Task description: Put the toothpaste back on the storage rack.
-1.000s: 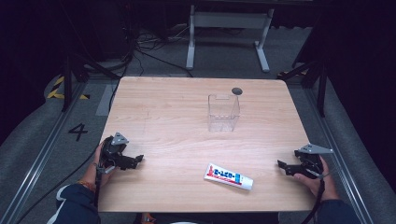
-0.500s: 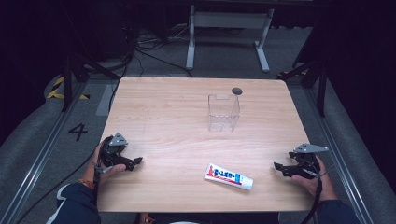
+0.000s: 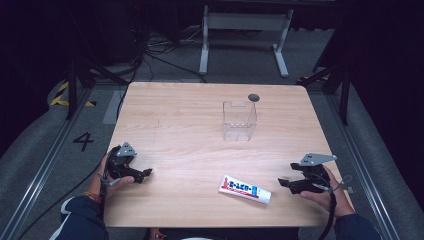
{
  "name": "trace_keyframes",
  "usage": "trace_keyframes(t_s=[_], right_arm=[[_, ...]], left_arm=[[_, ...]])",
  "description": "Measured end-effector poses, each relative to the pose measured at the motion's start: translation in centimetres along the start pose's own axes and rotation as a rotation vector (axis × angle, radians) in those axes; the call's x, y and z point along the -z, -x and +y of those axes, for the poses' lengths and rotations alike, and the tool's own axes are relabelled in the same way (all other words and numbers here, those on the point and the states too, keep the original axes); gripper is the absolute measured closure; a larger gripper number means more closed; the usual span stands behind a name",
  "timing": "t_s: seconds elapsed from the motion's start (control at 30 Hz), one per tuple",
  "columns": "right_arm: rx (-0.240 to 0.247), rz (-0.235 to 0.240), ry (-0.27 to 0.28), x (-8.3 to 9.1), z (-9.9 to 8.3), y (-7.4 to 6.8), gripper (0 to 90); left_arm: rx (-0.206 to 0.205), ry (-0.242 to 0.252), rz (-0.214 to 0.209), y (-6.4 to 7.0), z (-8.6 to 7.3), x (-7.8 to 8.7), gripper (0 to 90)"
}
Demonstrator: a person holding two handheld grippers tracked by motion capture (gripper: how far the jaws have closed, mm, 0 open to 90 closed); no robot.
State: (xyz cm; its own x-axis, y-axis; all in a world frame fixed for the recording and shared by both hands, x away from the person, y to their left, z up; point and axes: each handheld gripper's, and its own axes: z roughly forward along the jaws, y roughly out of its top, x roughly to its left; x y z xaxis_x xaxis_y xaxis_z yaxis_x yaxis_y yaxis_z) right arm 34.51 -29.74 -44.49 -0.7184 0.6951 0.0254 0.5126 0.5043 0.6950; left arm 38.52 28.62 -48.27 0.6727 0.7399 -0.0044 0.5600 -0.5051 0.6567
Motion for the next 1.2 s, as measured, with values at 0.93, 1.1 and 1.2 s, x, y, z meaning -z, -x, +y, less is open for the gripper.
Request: trace_keyframes(t_s=[0.93,1.1,1.2], right_arm=[[0.269,0.214,-0.15,-5.8,6.9,-9.3,23.7],[0.304,0.222,-0.202,-6.8,7.1,-9.7,27.5],[0.32,0.223,-0.246,-7.3,7.1,-9.8,31.8]], left_arm=[[0.006,0.0,0.002,0.1,0.0,0.0,0.3],[0.006,0.001,0.002,0.1,0.0,0.0,0.3],[0.007,0.001,0.002,0.1,0.0,0.0,0.3]])
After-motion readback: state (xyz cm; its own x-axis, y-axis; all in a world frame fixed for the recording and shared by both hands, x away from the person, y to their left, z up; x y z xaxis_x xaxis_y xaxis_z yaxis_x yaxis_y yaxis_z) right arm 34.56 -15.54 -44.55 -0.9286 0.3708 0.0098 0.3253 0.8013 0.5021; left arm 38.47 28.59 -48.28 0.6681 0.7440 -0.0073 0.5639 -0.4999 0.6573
